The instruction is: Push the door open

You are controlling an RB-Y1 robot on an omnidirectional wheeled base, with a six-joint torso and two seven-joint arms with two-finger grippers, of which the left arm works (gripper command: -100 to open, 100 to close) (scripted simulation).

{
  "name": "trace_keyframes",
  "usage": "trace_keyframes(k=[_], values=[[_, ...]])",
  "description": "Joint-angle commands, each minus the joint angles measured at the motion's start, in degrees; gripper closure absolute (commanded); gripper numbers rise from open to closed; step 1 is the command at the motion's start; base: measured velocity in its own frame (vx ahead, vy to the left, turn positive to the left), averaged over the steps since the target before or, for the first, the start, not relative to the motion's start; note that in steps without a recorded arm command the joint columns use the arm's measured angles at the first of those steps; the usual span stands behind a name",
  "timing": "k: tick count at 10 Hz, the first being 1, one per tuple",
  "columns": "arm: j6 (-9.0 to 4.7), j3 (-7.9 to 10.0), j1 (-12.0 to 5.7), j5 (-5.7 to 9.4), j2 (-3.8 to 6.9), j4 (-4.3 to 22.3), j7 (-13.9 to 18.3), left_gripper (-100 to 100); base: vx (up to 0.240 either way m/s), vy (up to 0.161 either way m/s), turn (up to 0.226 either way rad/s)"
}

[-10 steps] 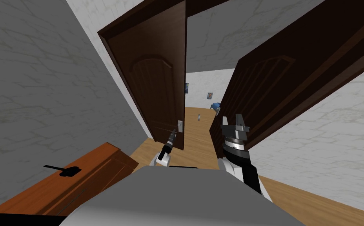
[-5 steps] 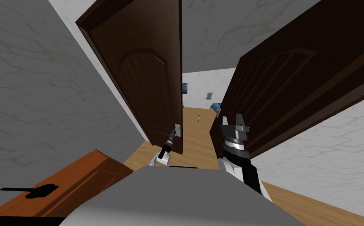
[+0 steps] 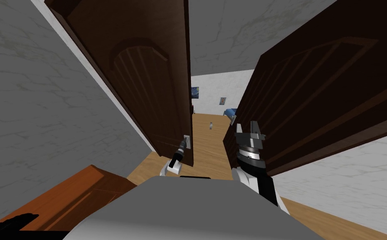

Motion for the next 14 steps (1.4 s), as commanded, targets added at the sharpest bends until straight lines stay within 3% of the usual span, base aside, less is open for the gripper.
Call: trace_keyframes(k=[1, 5, 14], values=[[0.03, -0.01, 0.07, 0.0, 0.02, 0.1, 0.0, 100, -0.03, 0.004, -0.011], [0.03, -0.01, 0.07, 0.0, 0.02, 0.1, 0.0, 100, -0.003, 0.001, -0.003], [0.1, 4.78, -0.87, 0.4, 1.19, 0.9, -1.0, 100, 0.149, -0.08, 0.045]])
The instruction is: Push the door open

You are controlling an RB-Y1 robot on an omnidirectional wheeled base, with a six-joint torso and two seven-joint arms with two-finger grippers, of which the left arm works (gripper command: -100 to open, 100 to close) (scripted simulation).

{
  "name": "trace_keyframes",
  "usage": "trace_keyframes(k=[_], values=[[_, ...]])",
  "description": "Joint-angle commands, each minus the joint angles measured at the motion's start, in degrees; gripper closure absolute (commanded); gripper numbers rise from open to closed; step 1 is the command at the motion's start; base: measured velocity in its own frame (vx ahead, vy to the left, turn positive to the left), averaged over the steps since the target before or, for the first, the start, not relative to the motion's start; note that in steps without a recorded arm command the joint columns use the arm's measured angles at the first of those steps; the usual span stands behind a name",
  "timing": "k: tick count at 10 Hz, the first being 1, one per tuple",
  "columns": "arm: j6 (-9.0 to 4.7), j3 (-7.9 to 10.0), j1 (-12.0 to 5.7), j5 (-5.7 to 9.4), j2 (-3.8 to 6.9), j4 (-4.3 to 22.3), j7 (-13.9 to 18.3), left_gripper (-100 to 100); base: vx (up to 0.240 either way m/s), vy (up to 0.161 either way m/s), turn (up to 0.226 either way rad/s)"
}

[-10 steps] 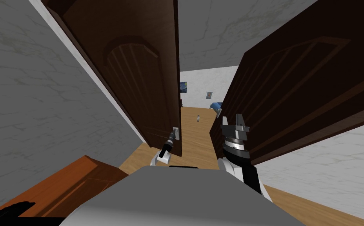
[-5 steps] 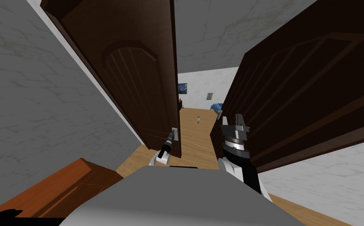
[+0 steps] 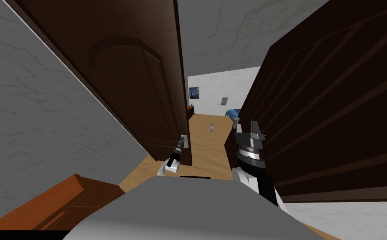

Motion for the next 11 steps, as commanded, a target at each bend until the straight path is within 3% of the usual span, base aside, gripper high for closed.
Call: trace_keyframes(k=[1, 8, 11], values=[[-0.31, 1.61, -0.48, 0.2, 0.53, 0.3, -0.1, 100, 0.105, -0.055, 0.021], [-0.27, 4.78, -0.96, 0.47, 0.47, 0.9, -0.8, 100, 0.091, -0.068, 0.051], [-0.25, 7.15, -1.32, 0.67, 0.07, 1.3, -1.3, 100, 0.14, -0.101, 0.074]])
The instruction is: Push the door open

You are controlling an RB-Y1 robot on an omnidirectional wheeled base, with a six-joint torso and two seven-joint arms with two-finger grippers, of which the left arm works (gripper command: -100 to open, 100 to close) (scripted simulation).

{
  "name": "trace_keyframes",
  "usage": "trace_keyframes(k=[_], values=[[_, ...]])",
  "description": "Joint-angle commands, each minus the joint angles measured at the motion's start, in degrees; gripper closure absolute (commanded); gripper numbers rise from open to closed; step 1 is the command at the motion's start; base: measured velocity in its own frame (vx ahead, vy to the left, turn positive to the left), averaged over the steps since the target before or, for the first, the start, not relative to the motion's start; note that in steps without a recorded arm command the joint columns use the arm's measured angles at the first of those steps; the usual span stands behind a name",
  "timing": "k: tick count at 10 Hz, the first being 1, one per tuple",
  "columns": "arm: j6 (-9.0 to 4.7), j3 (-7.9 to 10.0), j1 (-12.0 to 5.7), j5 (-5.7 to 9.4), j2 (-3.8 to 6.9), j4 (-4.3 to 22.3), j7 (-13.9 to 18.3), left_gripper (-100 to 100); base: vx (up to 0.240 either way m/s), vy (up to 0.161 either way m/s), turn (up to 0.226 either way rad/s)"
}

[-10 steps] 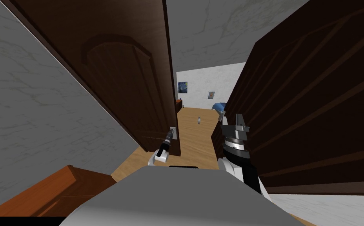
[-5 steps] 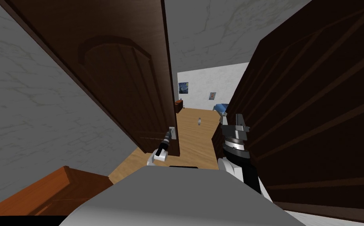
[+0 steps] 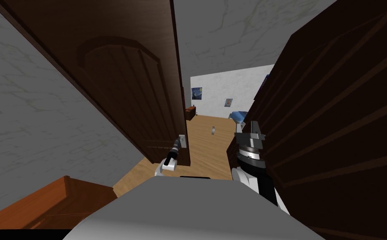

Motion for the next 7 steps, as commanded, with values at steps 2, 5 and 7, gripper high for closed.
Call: trace_keyframes(k=[2, 5, 7], values=[[-0.18, 2.66, -0.7, 0.26, -0.18, 0.1, -0.4, 100, 0.148, -0.118, 0.11], [0.01, 2.59, -0.25, 0.4, -0.03, -0.2, -0.3, -100, -0.032, -0.065, 0.044], [0.01, 2.18, 0.2, 0.52, -0.08, -0.6, -0.1, -100, -0.17, -0.004, 0.0]])
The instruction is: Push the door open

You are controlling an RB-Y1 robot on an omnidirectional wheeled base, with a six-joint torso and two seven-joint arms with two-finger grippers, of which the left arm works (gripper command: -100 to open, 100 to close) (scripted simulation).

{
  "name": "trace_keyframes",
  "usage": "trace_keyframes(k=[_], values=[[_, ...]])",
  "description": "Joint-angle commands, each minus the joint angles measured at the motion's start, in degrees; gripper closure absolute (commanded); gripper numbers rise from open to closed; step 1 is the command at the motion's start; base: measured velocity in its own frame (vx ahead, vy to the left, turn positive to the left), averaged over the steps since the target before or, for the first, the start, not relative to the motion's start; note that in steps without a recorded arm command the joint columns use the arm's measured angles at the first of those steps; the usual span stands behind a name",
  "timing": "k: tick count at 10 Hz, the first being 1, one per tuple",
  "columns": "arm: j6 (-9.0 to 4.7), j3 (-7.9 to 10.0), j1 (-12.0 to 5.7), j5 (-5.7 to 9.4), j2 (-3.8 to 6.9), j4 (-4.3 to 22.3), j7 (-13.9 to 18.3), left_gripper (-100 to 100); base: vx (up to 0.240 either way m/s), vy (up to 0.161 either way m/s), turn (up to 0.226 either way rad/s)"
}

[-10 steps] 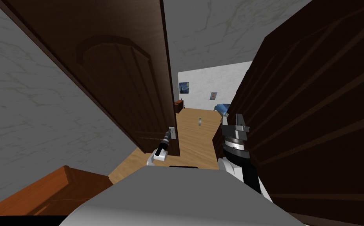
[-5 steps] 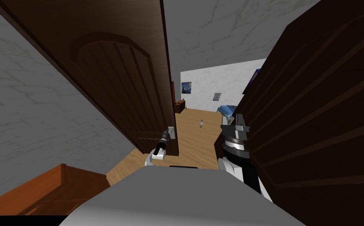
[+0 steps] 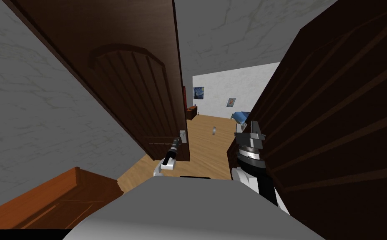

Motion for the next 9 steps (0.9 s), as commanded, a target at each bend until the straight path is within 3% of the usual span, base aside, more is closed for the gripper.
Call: trace_keyframes(k=[1, 4, 5, 9], values=[[0.06, -0.37, 0.44, 0.11, -0.13, -0.5, 0.2, -100, -0.211, -0.013, 0.016], [0.07, -1.1, 1.25, 0.32, -1.24, -1.3, 0.5, -100, -0.229, -0.04, 0.012], [0.23, -0.98, 1.24, 0.24, -1.04, -1.4, 0.4, -100, -0.102, -0.017, 0.003], [-0.42, -0.3, 0.26, 0.25, -0.45, -0.1, 0.3, -100, 0.176, -0.015, -0.018]])
